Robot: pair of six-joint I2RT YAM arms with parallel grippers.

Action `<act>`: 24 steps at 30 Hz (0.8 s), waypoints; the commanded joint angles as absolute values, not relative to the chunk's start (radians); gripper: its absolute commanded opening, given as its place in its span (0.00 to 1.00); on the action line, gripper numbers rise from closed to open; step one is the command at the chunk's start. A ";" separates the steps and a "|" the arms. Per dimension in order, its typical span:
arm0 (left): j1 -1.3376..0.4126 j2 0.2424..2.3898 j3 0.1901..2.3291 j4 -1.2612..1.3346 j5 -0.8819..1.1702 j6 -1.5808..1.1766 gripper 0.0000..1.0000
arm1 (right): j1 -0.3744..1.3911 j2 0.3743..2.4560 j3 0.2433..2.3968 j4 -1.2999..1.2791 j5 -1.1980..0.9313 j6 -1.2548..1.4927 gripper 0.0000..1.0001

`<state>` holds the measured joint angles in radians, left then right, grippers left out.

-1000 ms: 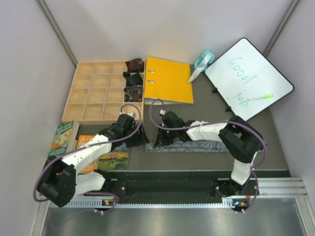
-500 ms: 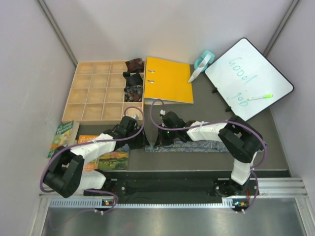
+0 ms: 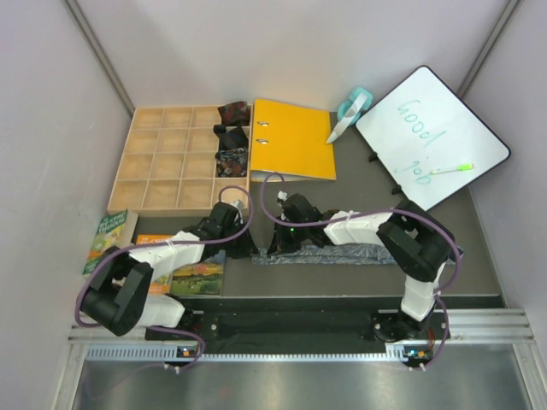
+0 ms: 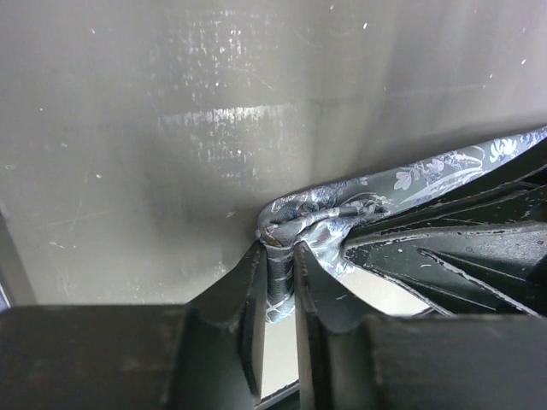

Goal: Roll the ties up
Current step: Roll the tie at the center of the board.

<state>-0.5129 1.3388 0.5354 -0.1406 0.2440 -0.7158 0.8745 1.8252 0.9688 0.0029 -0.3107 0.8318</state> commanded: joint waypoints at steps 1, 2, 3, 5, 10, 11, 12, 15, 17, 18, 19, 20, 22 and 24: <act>-0.526 1.342 0.571 -0.152 0.238 -0.733 0.16 | 0.862 1.856 0.957 -0.008 -0.272 0.811 0.01; -0.528 1.336 0.595 -0.175 0.217 -0.733 0.13 | 0.862 1.856 0.959 -0.008 -0.272 0.813 0.02; -0.528 1.332 0.609 -0.233 0.203 -0.733 0.13 | 0.862 1.852 0.965 -0.008 -0.275 0.815 0.02; -0.528 1.312 0.647 -0.280 0.184 -0.726 0.12 | 0.861 1.847 0.972 -0.006 -0.282 0.822 0.02; -0.529 1.287 0.747 -0.489 0.129 -0.670 0.11 | 0.861 1.839 0.992 0.020 -0.325 0.850 0.02; -0.529 1.284 0.756 -0.512 0.117 -0.663 0.11 | 0.861 1.839 1.000 0.023 -0.328 0.851 0.02; -0.529 1.279 0.765 -0.558 0.092 -0.649 0.11 | 0.862 1.838 1.006 0.015 -0.330 0.851 0.02; -0.529 1.278 0.793 -0.606 0.066 -0.627 0.11 | 0.876 1.838 1.031 0.003 -0.319 0.850 0.02; -0.529 1.279 0.804 -0.637 0.061 -0.623 0.11 | 0.891 1.845 1.046 0.003 -0.319 0.853 0.02; -0.529 1.278 0.807 -0.641 0.061 -0.620 0.11 | 0.897 1.848 1.054 0.003 -0.318 0.854 0.02; -0.529 1.275 0.810 -0.650 0.060 -0.620 0.11 | 0.903 1.856 1.060 0.003 -0.318 0.854 0.02; -0.529 1.276 0.813 -0.655 0.058 -0.620 0.11 | 0.914 1.867 1.075 0.003 -0.318 0.856 0.02; -0.534 1.276 0.822 -0.664 0.054 -0.620 0.11 | 0.923 1.879 1.095 -0.023 -0.318 0.856 0.02; -0.537 1.281 0.831 -0.675 0.049 -0.623 0.11 | 0.931 1.894 1.104 -0.023 -0.321 0.857 0.02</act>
